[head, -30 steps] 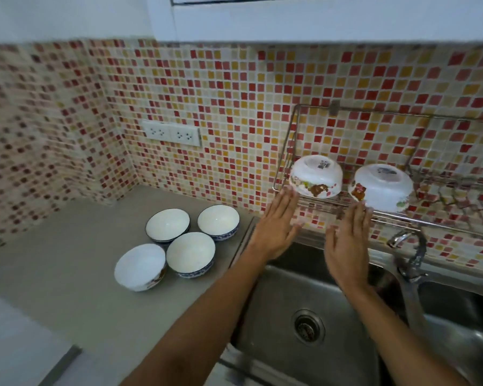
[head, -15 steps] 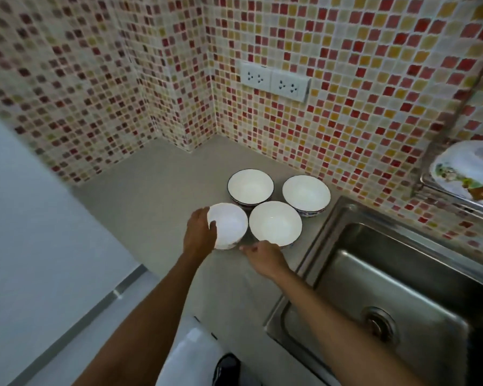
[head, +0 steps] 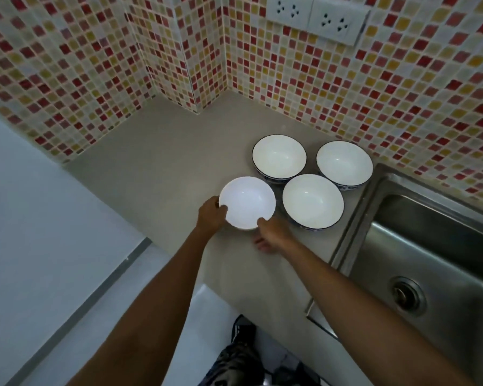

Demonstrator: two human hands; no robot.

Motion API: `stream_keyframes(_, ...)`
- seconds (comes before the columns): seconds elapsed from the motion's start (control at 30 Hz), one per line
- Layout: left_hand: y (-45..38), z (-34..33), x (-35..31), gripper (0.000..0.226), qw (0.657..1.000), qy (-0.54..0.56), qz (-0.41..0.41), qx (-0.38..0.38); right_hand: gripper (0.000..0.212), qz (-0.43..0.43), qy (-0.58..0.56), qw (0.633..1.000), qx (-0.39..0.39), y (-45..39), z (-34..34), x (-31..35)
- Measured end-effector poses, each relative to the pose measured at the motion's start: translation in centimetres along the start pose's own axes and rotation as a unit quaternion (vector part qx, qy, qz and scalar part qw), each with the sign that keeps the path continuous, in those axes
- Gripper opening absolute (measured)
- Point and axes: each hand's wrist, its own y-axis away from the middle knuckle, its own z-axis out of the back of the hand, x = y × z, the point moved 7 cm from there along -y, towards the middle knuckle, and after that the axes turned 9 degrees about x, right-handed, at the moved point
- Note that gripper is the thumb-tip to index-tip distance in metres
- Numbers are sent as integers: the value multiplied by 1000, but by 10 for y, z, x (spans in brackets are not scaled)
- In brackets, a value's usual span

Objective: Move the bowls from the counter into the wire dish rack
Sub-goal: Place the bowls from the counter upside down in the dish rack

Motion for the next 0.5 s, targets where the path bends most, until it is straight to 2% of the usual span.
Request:
stream_keyframes(0.07, -2, 6, 3, 59, 1000, 15, 1, 4, 25, -2, -29, 999, 17, -2, -3, 1)
stream_keyframes(0.2, -1, 17, -5, 38, 996, 89, 7, -6, 17, 38, -55, 998, 21, 5, 5, 12)
stream_keyframes(0.27, 1, 14, -19, 40, 991, 135, -3, 6, 19, 60, -76, 995, 13, 13, 15, 14)
stream_keyframes(0.43, 19, -27, -73, 73, 966, 225, -40, 117, 25, 103, -94, 989, -43, 38, 61, 4)
stream_keyframes(0.5, 28, -54, -95, 68, 951, 252, -57, 172, 25, 107, -100, 986, -74, 48, 85, -6)
